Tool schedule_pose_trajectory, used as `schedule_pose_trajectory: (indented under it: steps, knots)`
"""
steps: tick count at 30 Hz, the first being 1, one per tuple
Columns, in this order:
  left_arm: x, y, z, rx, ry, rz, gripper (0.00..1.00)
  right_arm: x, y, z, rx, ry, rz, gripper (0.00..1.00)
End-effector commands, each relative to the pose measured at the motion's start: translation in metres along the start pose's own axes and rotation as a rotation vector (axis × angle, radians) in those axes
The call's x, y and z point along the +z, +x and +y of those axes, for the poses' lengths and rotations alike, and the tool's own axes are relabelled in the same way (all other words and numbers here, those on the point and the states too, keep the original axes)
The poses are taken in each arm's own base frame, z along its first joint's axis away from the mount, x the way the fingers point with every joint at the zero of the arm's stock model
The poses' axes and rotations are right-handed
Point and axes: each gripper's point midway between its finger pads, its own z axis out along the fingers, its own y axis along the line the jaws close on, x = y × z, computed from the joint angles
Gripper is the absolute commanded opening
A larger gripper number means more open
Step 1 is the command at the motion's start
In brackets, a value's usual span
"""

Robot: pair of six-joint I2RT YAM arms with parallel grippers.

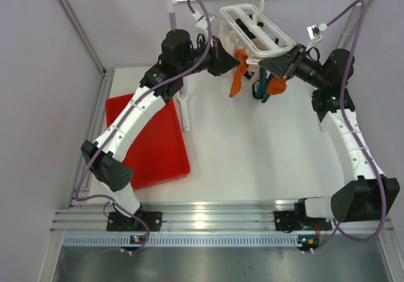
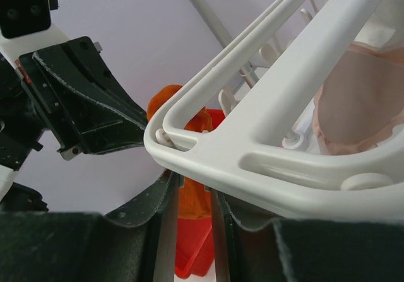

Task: Clip the socks to the hanger
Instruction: Clamp the sock onto the hanger.

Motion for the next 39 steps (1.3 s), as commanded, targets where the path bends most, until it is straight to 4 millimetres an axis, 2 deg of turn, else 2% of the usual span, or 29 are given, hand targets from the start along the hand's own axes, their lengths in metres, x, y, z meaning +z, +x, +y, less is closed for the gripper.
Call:
schedule_pose_trajectory:
  steps: [1,7,18,23,28,39]
  knots:
    - [-0.010,-0.018,-0.026,0.050,0.095,-0.061,0.00,0.001,-0.025,0.011,-0.074,-0.014,-0.059,0.00]
    - [-0.018,-0.024,-0.034,0.096,0.130,-0.105,0.00,0.001,-0.023,0.009,-0.078,-0.010,-0.052,0.00]
    - [-0.025,-0.034,-0.030,0.117,0.096,-0.139,0.00,-0.001,-0.023,0.010,-0.104,-0.008,-0.046,0.00]
    - [-0.030,-0.037,-0.034,0.136,0.110,-0.143,0.00,0.000,-0.022,0.010,-0.098,-0.010,-0.044,0.00]
    - [-0.025,-0.033,-0.039,0.136,0.154,-0.126,0.00,0.001,-0.024,0.012,-0.092,-0.021,-0.051,0.00]
    - [-0.016,-0.026,-0.030,0.145,0.146,-0.104,0.00,0.000,-0.025,0.020,-0.086,-0.056,-0.051,0.00]
